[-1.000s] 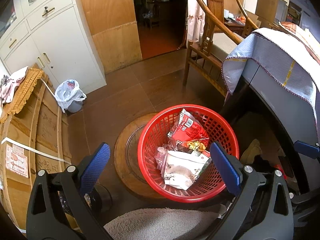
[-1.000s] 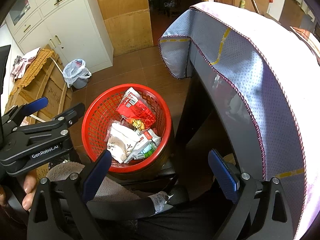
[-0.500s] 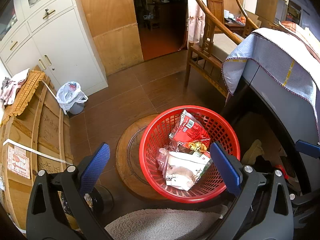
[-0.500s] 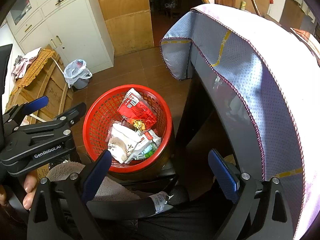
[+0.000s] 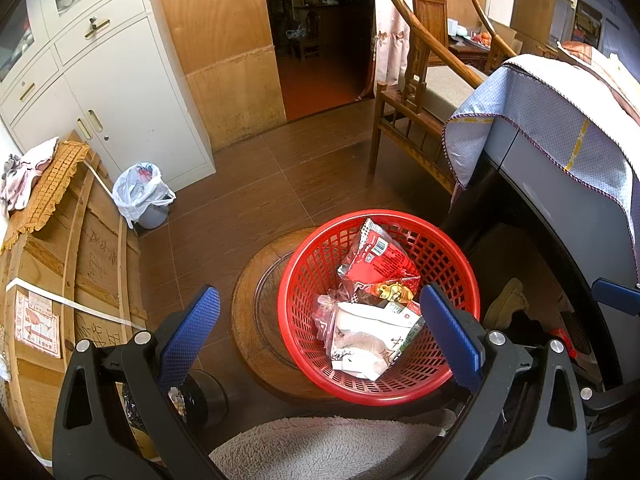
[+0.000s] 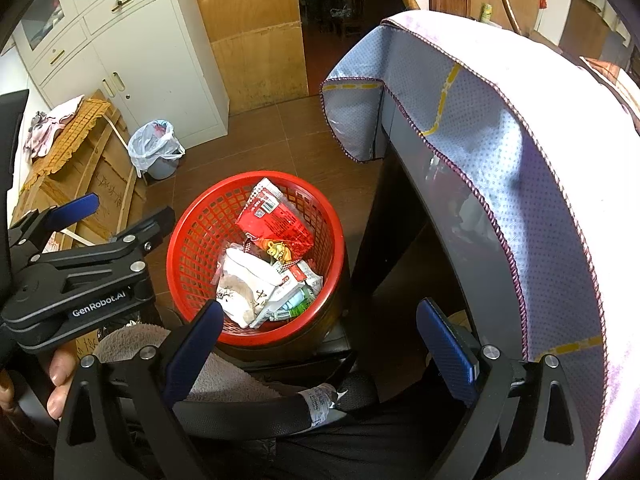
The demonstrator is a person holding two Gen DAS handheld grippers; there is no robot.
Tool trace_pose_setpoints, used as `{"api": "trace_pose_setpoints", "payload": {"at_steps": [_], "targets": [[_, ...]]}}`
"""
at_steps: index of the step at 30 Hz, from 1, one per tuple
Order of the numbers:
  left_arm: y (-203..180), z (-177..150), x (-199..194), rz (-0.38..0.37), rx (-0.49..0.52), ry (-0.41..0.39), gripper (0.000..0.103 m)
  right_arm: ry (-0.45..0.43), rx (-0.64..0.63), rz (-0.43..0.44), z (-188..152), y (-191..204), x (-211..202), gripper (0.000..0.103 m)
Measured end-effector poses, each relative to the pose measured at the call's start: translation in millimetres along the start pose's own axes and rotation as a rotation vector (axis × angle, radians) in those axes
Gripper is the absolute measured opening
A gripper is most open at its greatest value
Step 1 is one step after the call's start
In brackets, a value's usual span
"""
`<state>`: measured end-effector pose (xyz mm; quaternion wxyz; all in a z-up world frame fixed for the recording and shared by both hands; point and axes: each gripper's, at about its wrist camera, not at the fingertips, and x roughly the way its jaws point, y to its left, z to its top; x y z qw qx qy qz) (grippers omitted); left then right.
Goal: Collect trash
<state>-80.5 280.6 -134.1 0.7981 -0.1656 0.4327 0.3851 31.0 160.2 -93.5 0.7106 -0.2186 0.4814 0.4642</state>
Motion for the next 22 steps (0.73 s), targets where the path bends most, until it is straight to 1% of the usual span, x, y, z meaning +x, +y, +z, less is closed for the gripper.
{"api": "trace_pose_setpoints", "payload": {"at_steps": [22], "targets": [[-1.3, -1.7, 1.6, -0.007, 0.0, 0.008, 0.096, -0.007, -0.002, 0.0, 3.7, 1.0, -3.8, 0.095]]}}
